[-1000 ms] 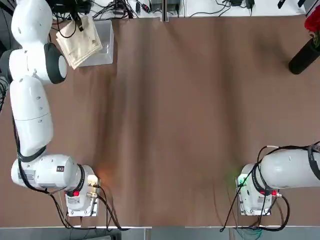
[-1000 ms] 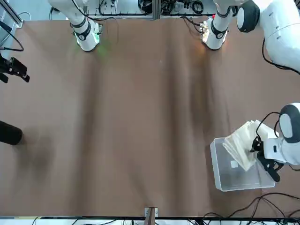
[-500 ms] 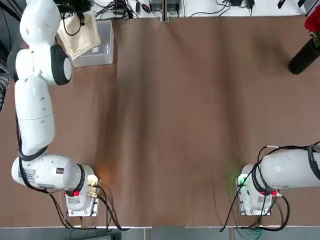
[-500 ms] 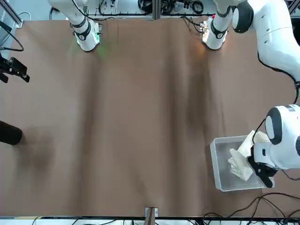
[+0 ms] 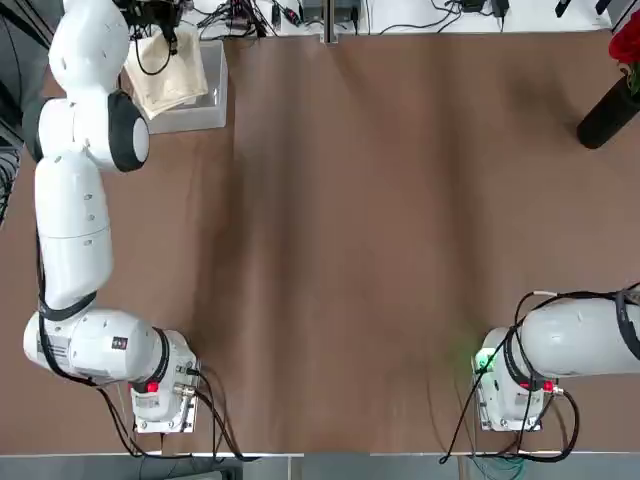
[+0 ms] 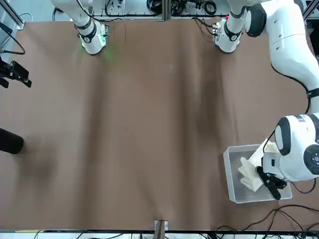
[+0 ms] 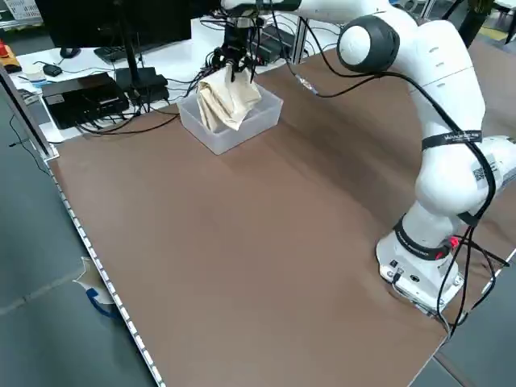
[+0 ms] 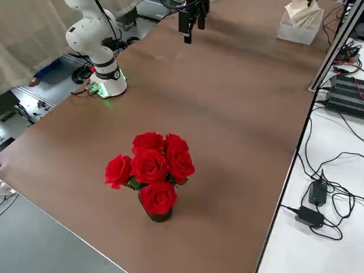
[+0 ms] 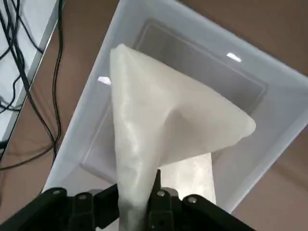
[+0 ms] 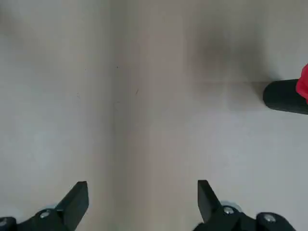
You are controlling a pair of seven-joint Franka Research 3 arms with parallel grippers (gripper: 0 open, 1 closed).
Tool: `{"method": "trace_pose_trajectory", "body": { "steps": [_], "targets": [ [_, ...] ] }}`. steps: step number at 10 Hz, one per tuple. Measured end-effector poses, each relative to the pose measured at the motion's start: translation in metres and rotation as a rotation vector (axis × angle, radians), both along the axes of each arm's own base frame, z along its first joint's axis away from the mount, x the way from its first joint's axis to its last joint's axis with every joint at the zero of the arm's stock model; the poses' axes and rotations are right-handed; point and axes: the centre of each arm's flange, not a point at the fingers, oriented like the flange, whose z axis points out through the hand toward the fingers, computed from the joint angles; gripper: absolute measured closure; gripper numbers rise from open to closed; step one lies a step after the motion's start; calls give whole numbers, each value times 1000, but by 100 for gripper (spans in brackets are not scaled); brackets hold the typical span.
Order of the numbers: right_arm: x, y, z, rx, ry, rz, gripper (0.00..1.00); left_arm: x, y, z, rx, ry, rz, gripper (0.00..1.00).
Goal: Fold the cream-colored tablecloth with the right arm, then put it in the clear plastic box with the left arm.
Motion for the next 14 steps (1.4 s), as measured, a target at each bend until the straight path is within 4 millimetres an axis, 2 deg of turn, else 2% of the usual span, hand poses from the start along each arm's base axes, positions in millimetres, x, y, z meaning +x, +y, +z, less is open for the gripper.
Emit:
{"method": "trace_pose_trajectory", "body": {
  "steps": [2,6,7,8,10,13,14],
  "targets": [
    [0,0,0,0,0,0,0,6,1,-7,2,-36,-21,85],
    [0,0,0,0,0,0,0,16,9,-55,10,-72,-32,85],
    [0,0,0,0,0,0,0,18,9,-58,10,-83,-28,84],
    [0,0,0,0,0,0,0,19,8,-55,9,-92,-14,72],
    [0,0,0,0,1,0,0,21,8,-41,7,-117,-2,42],
    [0,0,-1,0,2,0,0,12,16,-2,-12,-93,55,0],
    [0,0,-1,0,2,0,0,6,16,12,-36,-72,118,0]
  ]
}}
